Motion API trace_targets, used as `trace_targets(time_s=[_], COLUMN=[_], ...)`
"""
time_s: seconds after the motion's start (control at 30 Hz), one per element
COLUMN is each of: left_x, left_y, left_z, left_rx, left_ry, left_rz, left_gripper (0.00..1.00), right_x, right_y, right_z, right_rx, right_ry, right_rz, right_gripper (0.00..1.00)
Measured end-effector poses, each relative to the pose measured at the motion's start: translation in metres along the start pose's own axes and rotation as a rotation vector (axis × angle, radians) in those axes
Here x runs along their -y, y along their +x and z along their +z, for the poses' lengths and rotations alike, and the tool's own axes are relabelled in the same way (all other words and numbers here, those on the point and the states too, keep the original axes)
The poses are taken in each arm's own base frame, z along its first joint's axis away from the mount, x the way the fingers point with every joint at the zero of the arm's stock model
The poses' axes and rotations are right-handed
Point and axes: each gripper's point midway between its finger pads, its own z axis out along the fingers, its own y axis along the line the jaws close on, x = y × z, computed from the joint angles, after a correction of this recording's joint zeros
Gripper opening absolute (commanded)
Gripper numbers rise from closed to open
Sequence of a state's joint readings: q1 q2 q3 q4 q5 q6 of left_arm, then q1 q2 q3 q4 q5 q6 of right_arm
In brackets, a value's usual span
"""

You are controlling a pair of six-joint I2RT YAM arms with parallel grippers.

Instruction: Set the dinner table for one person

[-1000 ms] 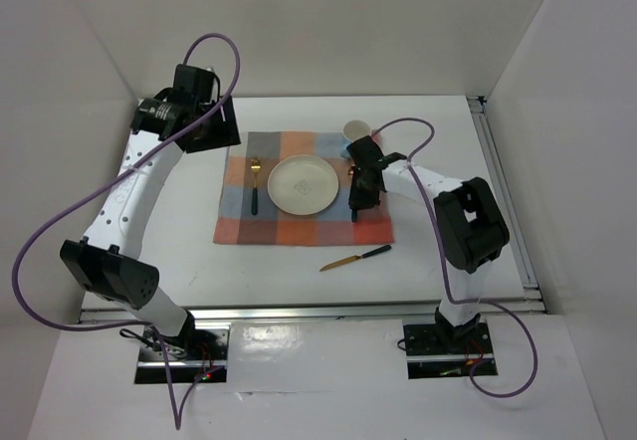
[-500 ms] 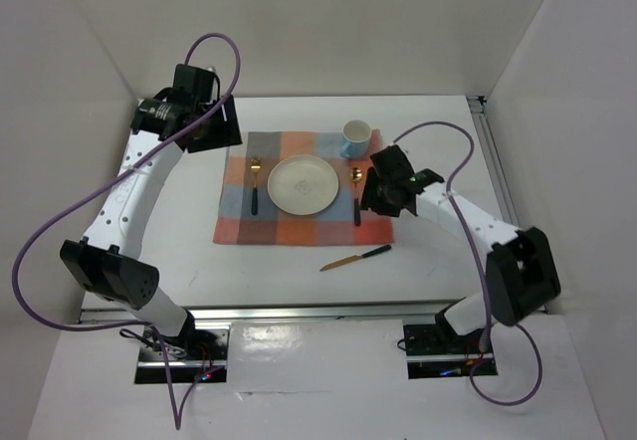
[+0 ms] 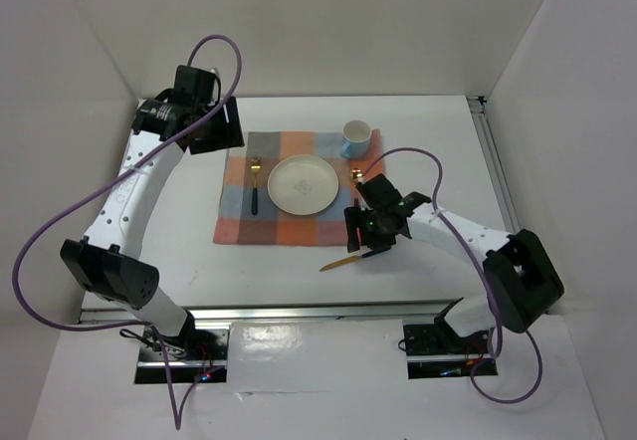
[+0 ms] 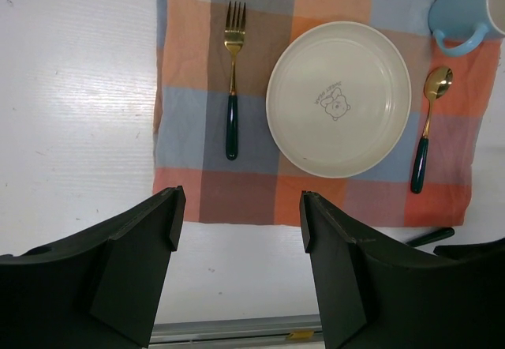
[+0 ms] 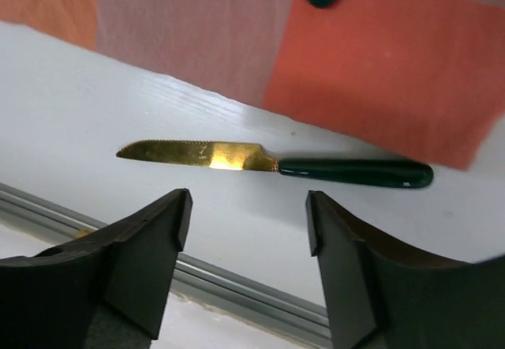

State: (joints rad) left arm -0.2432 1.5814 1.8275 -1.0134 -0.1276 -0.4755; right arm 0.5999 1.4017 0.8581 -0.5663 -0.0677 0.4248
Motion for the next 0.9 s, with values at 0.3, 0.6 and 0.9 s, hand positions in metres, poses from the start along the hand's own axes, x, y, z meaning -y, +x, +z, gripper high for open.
trace_targets(time_s=[0.3, 0.6, 0.9], left_x=[0.000, 0.000, 0.000], left_y=[0.002, 0.001, 0.001], left_z=[0.000, -0.001, -0.001], left_rx=[-0.003, 0.001, 0.001], left_ry=[0.001, 0.003, 0.003], left_rz=[0.000, 0.000, 0.000], left_gripper=[0.77, 0.77, 0.77], right_x=[-0.009, -0.016, -0.027], right_y=[0.009, 0.019, 0.023], right_z=[0.029, 0.034, 0.024], right_rx=[-0.075, -0.120, -0.130], right_ry=[-0.057, -0.105, -0.164], right_rz=[-0.175, -0.159, -0.133], right_gripper=[0.86, 0.87, 0.89])
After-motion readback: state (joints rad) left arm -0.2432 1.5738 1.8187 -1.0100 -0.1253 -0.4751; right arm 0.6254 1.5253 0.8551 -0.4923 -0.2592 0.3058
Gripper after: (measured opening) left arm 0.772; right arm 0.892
